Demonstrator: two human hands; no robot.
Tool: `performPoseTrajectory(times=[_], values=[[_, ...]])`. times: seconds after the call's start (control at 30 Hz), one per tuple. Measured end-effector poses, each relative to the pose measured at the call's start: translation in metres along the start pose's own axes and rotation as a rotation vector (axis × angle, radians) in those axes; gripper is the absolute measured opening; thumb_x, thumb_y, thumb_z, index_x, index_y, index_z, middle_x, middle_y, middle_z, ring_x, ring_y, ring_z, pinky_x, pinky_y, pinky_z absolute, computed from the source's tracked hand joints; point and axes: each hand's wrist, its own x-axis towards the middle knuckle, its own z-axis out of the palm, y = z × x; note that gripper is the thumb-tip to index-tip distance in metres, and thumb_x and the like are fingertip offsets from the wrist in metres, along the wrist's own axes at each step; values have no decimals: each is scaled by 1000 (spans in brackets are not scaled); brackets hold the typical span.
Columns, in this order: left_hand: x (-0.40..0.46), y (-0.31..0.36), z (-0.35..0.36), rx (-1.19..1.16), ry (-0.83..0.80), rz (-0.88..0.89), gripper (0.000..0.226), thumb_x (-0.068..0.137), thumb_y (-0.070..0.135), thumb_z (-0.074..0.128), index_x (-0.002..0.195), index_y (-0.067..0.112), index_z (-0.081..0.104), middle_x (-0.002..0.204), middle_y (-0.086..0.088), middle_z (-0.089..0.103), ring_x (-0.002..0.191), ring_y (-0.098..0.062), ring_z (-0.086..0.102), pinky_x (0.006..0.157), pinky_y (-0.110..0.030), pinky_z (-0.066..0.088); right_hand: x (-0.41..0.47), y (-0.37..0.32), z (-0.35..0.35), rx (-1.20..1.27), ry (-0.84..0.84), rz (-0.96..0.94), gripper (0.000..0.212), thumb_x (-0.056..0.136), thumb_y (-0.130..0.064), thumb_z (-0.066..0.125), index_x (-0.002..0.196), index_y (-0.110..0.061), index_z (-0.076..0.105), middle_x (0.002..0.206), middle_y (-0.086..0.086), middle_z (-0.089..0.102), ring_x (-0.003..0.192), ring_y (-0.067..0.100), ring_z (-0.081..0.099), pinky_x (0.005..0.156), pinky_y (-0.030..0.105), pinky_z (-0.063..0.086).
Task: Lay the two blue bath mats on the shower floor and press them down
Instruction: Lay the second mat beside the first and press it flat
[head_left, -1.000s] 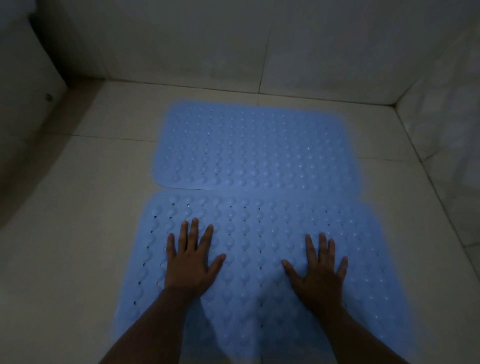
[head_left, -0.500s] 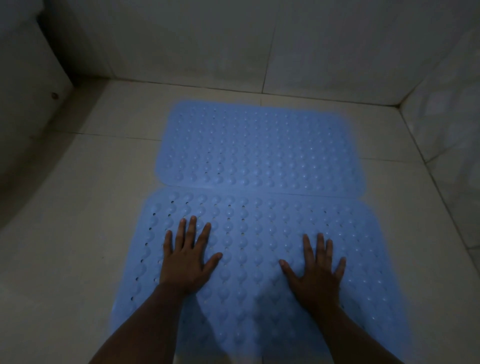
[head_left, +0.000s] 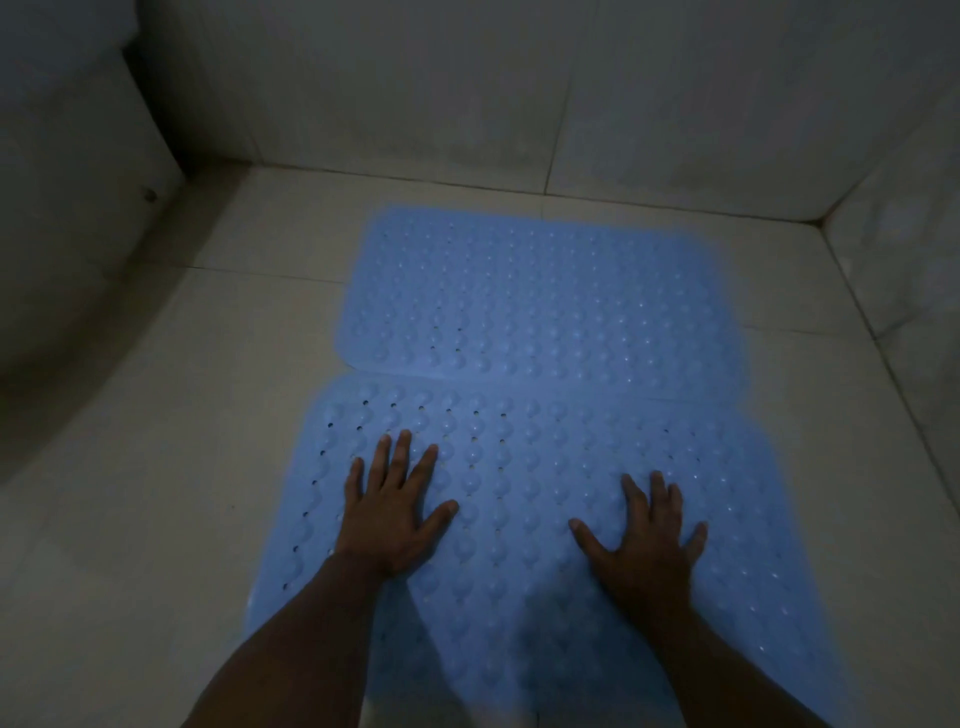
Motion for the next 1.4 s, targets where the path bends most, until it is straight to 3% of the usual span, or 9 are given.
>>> performPoseTrajectory(times=[0.1, 0.17, 0.33, 0.53, 0.8, 1.03, 1.17, 1.27, 1.4], values=[[2, -2, -9, -21, 127, -9, 70, 96, 70, 24, 155, 35, 39, 167, 1, 29, 156, -21, 18, 123, -55, 6, 14, -18, -13, 127, 123, 81, 82, 76, -88, 41, 137, -34, 47, 150, 2, 42, 145, 24, 30, 118, 65, 15], [9, -10, -12, 14, 223, 8, 65, 98, 63, 29, 148, 28, 51, 157, -3, 45, 150, -26, 33, 121, -59, 15, 25, -37, -18, 182, 166, 21, 70, 84, -78, 42, 136, -31, 51, 146, 0, 46, 143, 23, 35, 119, 64, 13], [36, -47, -24, 117, 249, 24, 68, 99, 62, 26, 150, 22, 48, 160, -7, 41, 154, -28, 26, 122, -58, 18, 37, -97, -11, 315, 151, -227, 52, 89, -62, 46, 129, -32, 58, 146, -1, 50, 146, 22, 33, 121, 58, 14], [72, -78, -39, 135, 141, 85, 80, 99, 66, 17, 162, 16, 22, 171, -6, 9, 158, -24, -2, 128, -50, 5, 42, -152, 7, 490, 175, -470, 37, 91, -51, 56, 120, -30, 64, 139, -5, 56, 141, 23, 42, 112, 58, 32], [79, -83, -25, 108, 139, 95, 80, 103, 64, 23, 163, 13, 11, 171, -6, 2, 158, -18, -7, 128, -49, 4, 79, -180, 23, 610, 237, -603, 25, 92, -34, 63, 113, -21, 68, 132, 2, 60, 137, 27, 48, 106, 57, 38], [82, -82, -29, 3, 129, 71, 74, 101, 55, 26, 161, 13, 22, 170, -6, 11, 158, -19, 3, 128, -46, 7, 93, -189, 15, 590, 172, -570, 23, 91, -38, 61, 110, -27, 69, 128, -5, 61, 133, 19, 51, 107, 57, 37], [91, -77, -65, -72, -93, 32, 89, 86, 61, 18, 158, 11, 31, 169, -11, 18, 156, -29, 17, 126, -45, 14, 101, -223, -10, 439, -24, -582, 32, 91, -41, 58, 116, -24, 70, 121, -1, 66, 114, 21, 63, 101, 48, 47], [110, -78, -108, -16, -204, -44, 68, 91, 55, 29, 138, 13, 55, 150, -17, 51, 135, -37, 51, 109, -44, 43, 90, -261, -29, 248, -276, -521, 42, 97, -35, 52, 135, -19, 59, 139, 6, 58, 128, 27, 55, 111, 44, 41], [100, -78, -123, -30, -18, -63, 45, 97, 24, 52, 140, 13, 57, 145, -13, 57, 145, -31, 41, 109, -43, 42, 65, -294, -8, 95, -321, -555, 53, 100, -30, 42, 148, -9, 38, 157, 13, 34, 149, 32, 27, 119, 52, 29]])
